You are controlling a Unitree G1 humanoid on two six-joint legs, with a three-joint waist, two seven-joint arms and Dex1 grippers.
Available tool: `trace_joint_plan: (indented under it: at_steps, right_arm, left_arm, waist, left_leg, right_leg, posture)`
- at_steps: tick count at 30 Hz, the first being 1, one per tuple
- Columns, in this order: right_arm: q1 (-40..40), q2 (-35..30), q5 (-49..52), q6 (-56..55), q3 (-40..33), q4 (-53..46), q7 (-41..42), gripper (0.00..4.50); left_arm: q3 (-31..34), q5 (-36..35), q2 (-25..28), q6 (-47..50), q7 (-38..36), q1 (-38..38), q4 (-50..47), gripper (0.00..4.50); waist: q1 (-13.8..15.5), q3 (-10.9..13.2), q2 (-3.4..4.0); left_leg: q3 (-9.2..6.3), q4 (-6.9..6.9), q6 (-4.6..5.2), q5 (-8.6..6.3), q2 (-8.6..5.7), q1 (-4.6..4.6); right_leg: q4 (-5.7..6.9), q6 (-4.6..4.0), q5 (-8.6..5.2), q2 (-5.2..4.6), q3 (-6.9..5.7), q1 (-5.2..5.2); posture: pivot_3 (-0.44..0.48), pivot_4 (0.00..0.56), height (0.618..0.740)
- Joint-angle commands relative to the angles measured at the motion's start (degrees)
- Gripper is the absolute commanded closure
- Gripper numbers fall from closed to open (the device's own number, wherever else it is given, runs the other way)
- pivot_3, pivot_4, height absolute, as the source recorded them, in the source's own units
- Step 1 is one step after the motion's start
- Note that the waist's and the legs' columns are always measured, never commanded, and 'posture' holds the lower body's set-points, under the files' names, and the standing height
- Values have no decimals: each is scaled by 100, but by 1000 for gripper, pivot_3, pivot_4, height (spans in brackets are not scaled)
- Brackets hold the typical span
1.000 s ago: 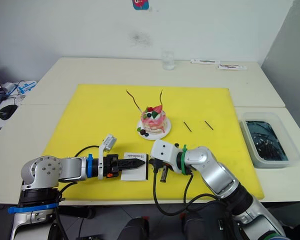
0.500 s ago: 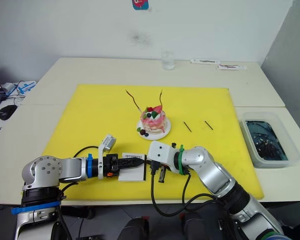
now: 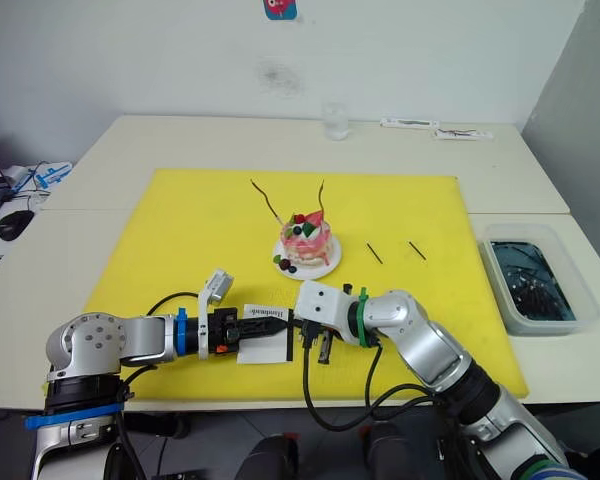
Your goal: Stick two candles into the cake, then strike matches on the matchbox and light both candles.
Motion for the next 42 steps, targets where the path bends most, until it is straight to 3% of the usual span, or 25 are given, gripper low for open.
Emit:
trace_joint_plan:
  at_steps: [1, 8, 16, 20, 26, 29, 42]
  right_arm:
    - [-26, -80, 284, 270, -574, -635, -33, 4500]
    - [294, -450, 877, 620, -1400, -1447, 17, 4500]
    - [1027, -640, 1285, 775, -2596, -1851, -537, 4500]
    - [1254, -481, 1353, 798, -2930, -1867, -972, 3633]
    - [1253, -258, 1096, 500, -2867, -1514, -1600, 1394]
    - [895, 6, 735, 407, -2622, -849, -2105, 316]
    - [-335, 884, 324, -105, -2500, 1664, -2932, 316]
  left_arm:
    - [-19, 105, -12, 15, 102, 147, -55, 4449]
    - [144, -257, 228, 106, -250, 231, -416, 4449]
    - [469, -1110, 504, 71, -776, 199, -1115, 4449]
    - [435, -1273, 625, -81, -879, 326, -1359, 4500]
    - [161, -999, 677, -550, -735, 455, -1507, 4500]
    - [134, -958, 548, -838, -570, 342, -1516, 4500]
    - [-77, -1065, 548, -1148, -464, 346, -1660, 4500]
  waist:
    - [0, 0, 0]
    - [-21, 0, 0]
    - [-20, 3, -4]
    - [-21, 4, -4]
    - [-22, 5, -2]
    - [-22, 5, -2]
    - [-24, 5, -2]
  left_leg:
    - [1, 1, 0, 0, 0, 0]
    - [0, -8, 0, -1, 1, -2]
    - [-4, -15, -1, -1, 2, -24]
    - [-2, -15, -1, -1, 3, -26]
    - [0, -23, -1, -1, 4, -27]
    - [3, -23, -1, -1, 4, -30]
    - [9, -31, -1, -1, 4, -34]
  right_leg:
    - [0, 1, 0, 0, 1, 0]
    - [0, -2, -2, 0, -1, -4]
    - [-11, -15, -10, 1, -6, -21]
    - [-24, -13, -9, 1, -3, -19]
    - [-39, -12, -8, 2, -3, -18]
    - [-51, -4, -3, 1, 0, -15]
    - [-58, 23, 17, 1, 4, -17]
  posture:
    - [0, 150, 740]
    - [0, 150, 740]
    - [0, 150, 740]
    - [0, 150, 740]
    - [0, 150, 740]
    - [0, 150, 740]
    - [0, 150, 740]
